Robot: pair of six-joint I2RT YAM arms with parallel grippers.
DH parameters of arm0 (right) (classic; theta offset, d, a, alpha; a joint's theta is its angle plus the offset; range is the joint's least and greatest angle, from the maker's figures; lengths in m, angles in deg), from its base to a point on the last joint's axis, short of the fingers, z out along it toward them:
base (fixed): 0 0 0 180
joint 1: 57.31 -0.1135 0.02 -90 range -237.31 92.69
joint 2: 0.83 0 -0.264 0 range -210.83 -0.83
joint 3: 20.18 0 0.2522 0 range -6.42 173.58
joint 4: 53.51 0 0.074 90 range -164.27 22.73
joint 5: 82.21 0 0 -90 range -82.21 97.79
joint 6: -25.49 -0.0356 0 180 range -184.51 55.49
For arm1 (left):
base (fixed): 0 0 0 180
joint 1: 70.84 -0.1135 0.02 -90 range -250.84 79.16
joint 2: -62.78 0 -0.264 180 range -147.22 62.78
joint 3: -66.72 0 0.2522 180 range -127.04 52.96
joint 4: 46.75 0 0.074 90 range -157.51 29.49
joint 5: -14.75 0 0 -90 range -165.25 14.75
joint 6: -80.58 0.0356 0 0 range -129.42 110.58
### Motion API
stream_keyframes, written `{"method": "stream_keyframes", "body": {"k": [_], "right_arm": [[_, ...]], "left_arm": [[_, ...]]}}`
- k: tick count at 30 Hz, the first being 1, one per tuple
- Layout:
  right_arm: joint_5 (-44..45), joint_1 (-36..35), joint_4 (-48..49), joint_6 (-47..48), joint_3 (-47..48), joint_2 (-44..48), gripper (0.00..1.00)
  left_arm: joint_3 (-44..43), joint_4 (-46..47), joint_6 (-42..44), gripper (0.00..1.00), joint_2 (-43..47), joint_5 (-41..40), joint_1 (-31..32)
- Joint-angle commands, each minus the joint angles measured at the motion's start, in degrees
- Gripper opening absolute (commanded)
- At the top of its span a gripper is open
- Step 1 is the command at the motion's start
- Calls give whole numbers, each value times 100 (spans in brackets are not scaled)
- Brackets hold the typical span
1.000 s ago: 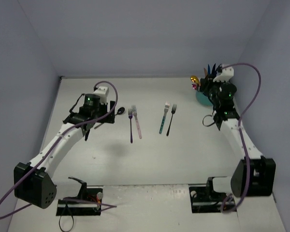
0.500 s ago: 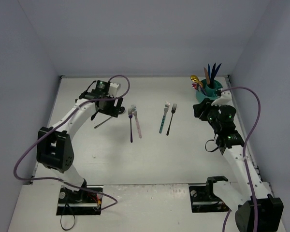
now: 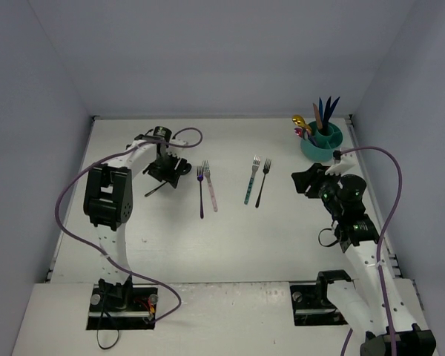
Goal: Sort the eating utensils into containers
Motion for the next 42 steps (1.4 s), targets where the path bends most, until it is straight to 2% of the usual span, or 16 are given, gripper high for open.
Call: {"method": "stream_keyframes", "body": {"k": [1,10,13,16,20,26,31,36,42], "right_arm": [[-224,-54,270,-68,24,79,44],[-308,-59,239,-125,3,86,44],[-338,-67,239,-132,27,56,44],[-420,-95,230,-154,71,15,44],[-524,-173,230,-207,143,-85,45],[-520,-598,230,-486,421,-339,49],[-89,-1364,231,-717,950,-663,55],[628,-2408,238,-792,1546,-1147,57],[1266,-2926,231,-775,2033,-1532,55]], "left_arm": [[-445,-87,265,56,-89,12,-33],[-542,-82,252,38,-422,132,-19],[-458,-74,206,25,-476,199,4],[-378,-68,192,0,-479,260,38],[-209,-12,154,0,-184,379,127],[283,499,-139,0,1115,564,434],[618,871,-461,0,2130,522,1148],[865,1282,-991,0,2854,231,2191],[1150,1915,-1514,0,3500,4,2844]]}}
